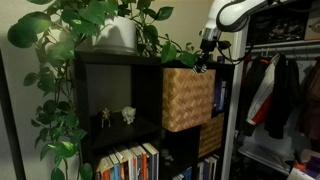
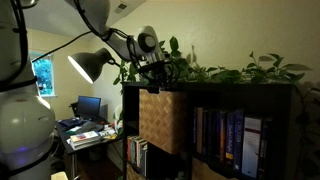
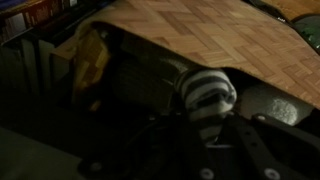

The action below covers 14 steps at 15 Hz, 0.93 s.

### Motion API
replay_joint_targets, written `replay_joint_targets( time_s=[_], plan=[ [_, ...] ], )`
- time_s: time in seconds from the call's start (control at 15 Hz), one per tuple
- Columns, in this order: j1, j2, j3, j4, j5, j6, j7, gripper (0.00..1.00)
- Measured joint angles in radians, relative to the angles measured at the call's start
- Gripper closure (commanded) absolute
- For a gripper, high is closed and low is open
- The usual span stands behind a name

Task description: Slide out the storage container from the middle,remove three pairs of socks and close it

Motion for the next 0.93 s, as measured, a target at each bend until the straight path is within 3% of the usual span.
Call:
replay_joint_targets(
  time_s=[0.4, 0.93],
  plan=[
    [-0.013, -0.064, 0.000, 0.048, -0.041, -0.067, 0.000, 0.88],
    [-0.052, -0.077, -0.001, 0.143, -0.160, -0.060, 0.010, 0.88]
  ],
)
